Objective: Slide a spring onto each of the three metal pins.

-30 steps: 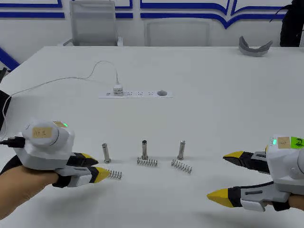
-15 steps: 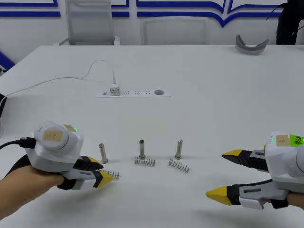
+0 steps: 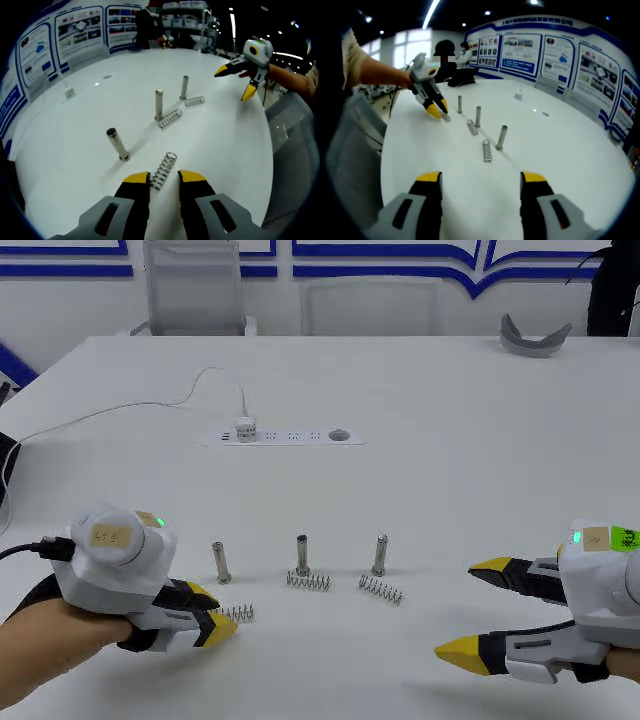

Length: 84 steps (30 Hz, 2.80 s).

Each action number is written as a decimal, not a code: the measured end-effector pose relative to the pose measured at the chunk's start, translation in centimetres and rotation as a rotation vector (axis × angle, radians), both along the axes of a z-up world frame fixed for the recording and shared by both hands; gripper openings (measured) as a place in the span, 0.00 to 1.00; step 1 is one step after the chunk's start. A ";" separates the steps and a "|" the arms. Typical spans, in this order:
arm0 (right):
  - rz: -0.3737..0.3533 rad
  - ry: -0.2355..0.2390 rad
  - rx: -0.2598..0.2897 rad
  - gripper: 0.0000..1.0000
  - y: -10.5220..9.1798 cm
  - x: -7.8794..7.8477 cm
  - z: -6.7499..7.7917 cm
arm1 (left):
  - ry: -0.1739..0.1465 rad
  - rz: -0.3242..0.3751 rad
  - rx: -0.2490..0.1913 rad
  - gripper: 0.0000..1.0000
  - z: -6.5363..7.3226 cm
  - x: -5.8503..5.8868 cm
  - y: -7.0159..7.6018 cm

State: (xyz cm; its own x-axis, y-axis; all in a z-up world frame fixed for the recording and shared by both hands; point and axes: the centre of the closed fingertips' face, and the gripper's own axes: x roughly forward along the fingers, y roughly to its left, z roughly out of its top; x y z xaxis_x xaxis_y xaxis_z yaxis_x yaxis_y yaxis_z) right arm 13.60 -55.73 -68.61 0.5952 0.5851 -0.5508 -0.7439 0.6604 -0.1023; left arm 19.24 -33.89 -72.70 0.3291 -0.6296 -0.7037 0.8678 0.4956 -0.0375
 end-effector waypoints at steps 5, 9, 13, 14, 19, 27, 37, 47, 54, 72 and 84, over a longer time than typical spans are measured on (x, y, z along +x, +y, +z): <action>0.001 0.000 0.000 0.64 0.1 0.0 0.0 | -0.001 -0.005 0.006 0.22 0.0 -0.4 0.2; 0.003 0.000 -0.001 0.64 0.1 0.0 0.0 | -0.005 -0.010 0.013 0.21 0.0 -0.7 0.5; 0.006 0.003 -0.003 0.64 0.2 0.0 0.0 | -0.011 -0.015 0.026 0.19 -0.2 -0.7 0.8; 0.007 0.003 -0.003 0.64 0.2 0.0 -0.1 | -0.013 -0.015 0.028 0.19 -0.2 -0.7 0.8; 0.008 0.003 -0.003 0.64 0.2 0.0 -0.1 | -0.021 -0.032 0.045 0.18 -0.5 -0.9 0.6; 0.008 0.005 -0.004 0.64 0.2 0.0 -0.1 | -0.048 -0.054 0.073 0.13 -0.7 -0.9 0.6; 0.015 -0.002 -0.002 0.64 0.5 0.0 0.2 | -0.075 -0.057 0.053 0.12 -0.7 -0.6 0.5; 0.035 -0.014 0.007 0.63 1.5 0.2 1.0 | -0.089 -0.040 0.036 0.10 -0.3 -1.1 0.5; 0.067 -0.022 0.012 0.60 2.8 0.5 1.8 | -0.116 -0.059 0.007 0.10 0.8 -1.5 -0.3; 0.231 -0.021 0.000 0.43 7.9 1.8 3.5 | -0.179 -0.133 -0.074 0.10 4.0 -3.1 -3.5; 0.330 0.005 0.025 0.30 11.1 1.4 4.2 | -0.214 -0.204 -0.112 0.10 5.4 -4.4 -5.3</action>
State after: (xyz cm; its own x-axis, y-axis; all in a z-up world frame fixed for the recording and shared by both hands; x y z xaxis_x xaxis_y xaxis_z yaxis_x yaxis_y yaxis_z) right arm 15.01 -44.65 -64.43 0.3686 0.7593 -0.5363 -0.9185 0.3862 -0.0844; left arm 14.84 -39.16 -67.30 0.3215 -0.7677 -0.5544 0.9428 0.3137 0.1125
